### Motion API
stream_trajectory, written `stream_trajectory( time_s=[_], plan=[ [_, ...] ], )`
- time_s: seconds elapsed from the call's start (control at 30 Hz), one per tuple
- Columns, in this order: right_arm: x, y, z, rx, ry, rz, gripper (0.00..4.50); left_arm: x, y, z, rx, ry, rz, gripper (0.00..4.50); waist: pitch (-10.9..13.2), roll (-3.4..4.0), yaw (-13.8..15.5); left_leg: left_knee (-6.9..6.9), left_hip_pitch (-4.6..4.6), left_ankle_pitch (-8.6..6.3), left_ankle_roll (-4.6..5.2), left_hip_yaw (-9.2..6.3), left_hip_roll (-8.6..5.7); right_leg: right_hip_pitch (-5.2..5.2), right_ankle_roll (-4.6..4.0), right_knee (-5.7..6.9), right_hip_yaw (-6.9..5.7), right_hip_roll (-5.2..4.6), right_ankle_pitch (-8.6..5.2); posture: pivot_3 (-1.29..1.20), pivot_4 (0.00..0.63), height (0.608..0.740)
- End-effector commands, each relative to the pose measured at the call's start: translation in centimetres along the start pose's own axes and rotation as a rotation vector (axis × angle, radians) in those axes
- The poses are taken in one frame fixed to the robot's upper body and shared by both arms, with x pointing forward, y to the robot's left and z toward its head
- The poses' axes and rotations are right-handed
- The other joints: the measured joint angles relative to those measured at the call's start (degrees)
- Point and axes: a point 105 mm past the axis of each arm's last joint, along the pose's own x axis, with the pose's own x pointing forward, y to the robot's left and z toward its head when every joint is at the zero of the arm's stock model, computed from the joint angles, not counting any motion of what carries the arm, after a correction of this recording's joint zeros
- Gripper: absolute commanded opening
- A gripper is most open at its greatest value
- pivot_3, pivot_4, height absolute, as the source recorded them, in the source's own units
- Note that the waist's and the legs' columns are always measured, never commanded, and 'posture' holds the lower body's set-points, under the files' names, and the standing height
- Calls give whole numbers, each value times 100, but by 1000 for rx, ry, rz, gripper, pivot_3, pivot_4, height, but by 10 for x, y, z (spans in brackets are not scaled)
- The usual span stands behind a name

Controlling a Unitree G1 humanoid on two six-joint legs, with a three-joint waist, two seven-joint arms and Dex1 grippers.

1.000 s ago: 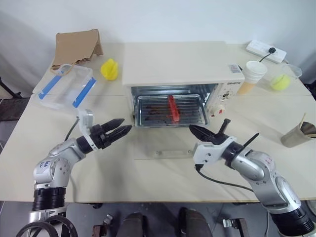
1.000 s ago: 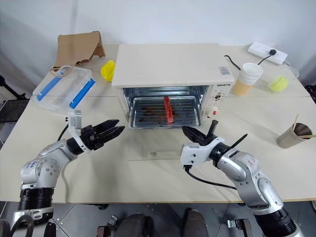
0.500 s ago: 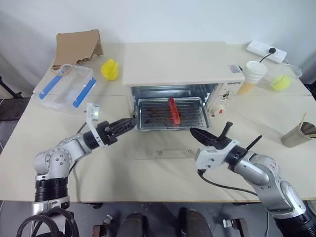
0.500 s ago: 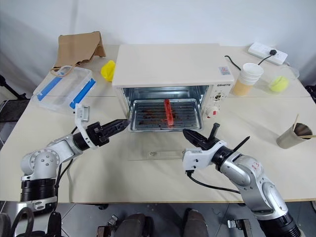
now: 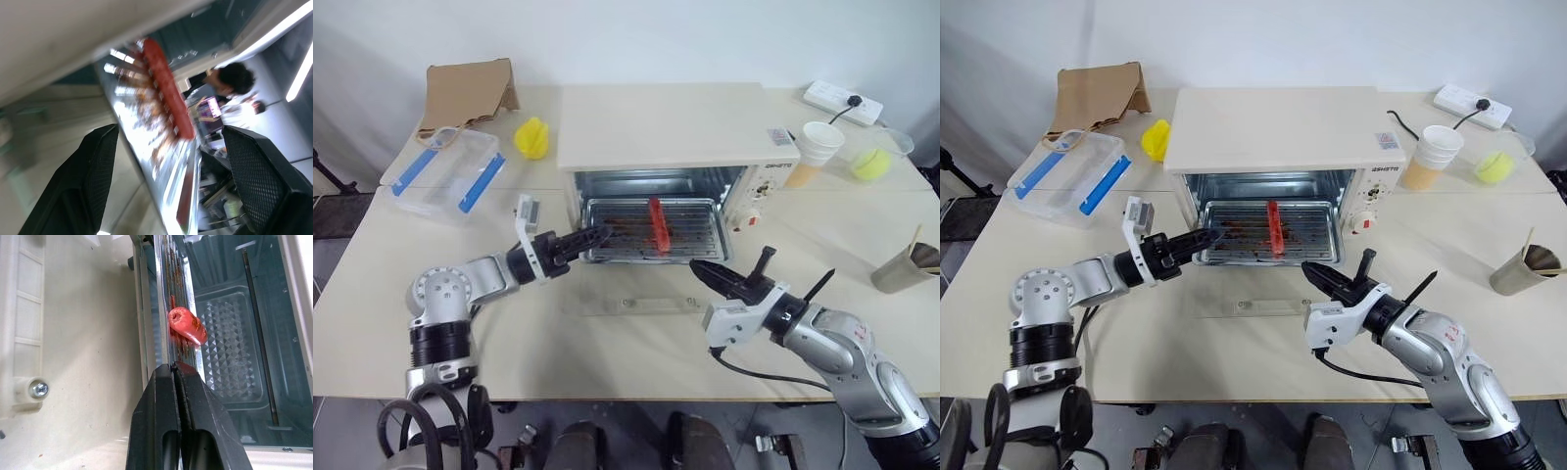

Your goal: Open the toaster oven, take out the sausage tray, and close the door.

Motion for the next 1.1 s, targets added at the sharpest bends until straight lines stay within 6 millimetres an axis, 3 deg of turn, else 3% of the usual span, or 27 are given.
stream_trajectory(
  time_s=[0.03, 0.37, 0.4, 0.5, 0.8, 1.1],
  plan=[
    [-5, -7, 4, -19, -20, -23, 15, 3, -2, 4, -52, -17, -17, 3571, 0, 0, -4, -1, 0, 0, 0, 1, 0, 0, 0, 0, 0, 0, 0, 0, 150, 740],
    [-14, -6, -5, -25, 10, -10, 15, 2, -6, -6, -143, 65, -45, 3571, 0, -2, 3, 2, 2, 0, 0, 2, 0, 0, 0, 0, 7, 0, 0, 0, 150, 740],
    [-15, -6, -6, -25, 10, -9, 0, 1, -6, -7, -148, 68, -48, 3196, 0, -2, 4, 2, 2, 0, -1, 2, -1, 0, 0, 0, 8, 0, 0, 0, 150, 740],
    [-15, -6, -6, -27, 10, -10, 0, 1, -6, -10, -156, 73, -49, 2643, 0, -2, 2, 2, 3, 0, -1, 2, 0, 0, 0, 0, 9, 0, 0, 0, 150, 740],
    [-15, -6, -7, -30, 8, -4, 0, -2, -9, -17, -186, 102, -82, 25, 0, -2, 29, 3, 0, 1, -1, 4, -2, -1, 0, -1, 10, 0, 0, 0, 150, 740],
    [-22, -3, -8, -26, 6, 8, 0, -5, -7, -26, -221, 116, -97, 10, -3, -12, 16, 3, 3, 1, -1, 3, -2, -1, 0, -1, 18, 0, 0, 0, 150, 740]
  ],
)
